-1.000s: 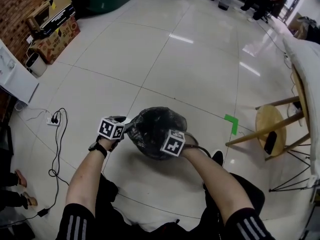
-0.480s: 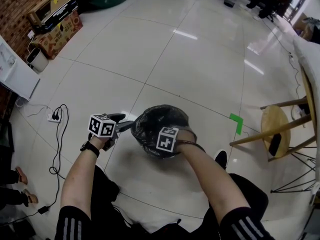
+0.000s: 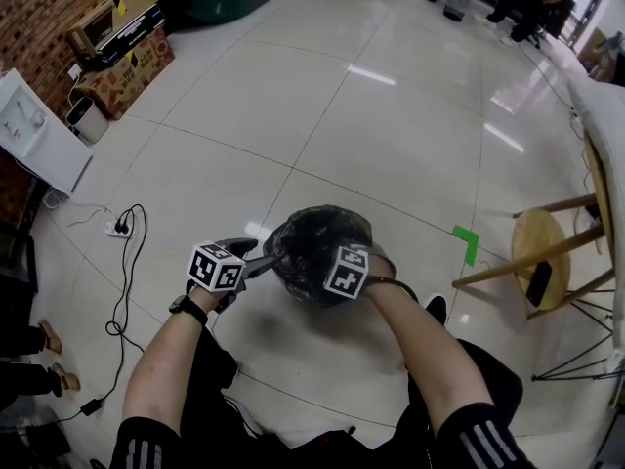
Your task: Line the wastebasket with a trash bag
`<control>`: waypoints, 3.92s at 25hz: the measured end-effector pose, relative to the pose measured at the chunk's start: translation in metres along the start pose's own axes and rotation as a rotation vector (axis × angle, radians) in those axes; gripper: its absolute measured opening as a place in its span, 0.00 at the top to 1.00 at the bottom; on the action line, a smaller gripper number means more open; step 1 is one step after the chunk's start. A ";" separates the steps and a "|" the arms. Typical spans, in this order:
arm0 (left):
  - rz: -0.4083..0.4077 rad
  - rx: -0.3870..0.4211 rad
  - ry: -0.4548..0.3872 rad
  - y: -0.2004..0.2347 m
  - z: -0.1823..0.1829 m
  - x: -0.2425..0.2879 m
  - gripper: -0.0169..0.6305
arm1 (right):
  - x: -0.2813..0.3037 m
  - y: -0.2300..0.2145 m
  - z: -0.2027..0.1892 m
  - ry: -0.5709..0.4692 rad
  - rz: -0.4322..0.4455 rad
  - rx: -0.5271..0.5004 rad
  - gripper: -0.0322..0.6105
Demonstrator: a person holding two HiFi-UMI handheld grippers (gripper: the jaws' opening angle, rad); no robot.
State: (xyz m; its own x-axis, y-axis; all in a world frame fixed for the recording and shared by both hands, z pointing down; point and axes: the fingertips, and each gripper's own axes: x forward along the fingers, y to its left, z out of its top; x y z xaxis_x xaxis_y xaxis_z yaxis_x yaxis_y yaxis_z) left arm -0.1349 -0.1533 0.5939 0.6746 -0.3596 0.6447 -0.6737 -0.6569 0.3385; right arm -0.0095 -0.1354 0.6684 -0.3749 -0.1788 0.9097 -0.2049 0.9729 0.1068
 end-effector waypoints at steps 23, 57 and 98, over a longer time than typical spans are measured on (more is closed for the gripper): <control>-0.037 -0.244 -0.087 -0.078 -0.057 0.016 0.74 | -0.091 0.000 -0.097 -0.513 0.074 0.990 0.63; -0.193 -0.249 -0.055 -0.104 -0.082 0.032 0.64 | -0.045 0.026 -0.142 -0.379 0.071 0.995 0.94; 0.016 0.448 -0.017 -0.039 0.130 0.021 0.69 | -0.049 -0.011 -0.152 -0.402 0.078 1.000 0.67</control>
State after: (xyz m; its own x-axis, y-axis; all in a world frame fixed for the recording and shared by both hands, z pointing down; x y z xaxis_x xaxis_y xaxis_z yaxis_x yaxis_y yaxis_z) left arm -0.0554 -0.2214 0.5052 0.6723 -0.3807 0.6349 -0.4895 -0.8720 -0.0045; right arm 0.1485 -0.1147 0.6832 -0.6506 -0.3337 0.6822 -0.7447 0.4562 -0.4871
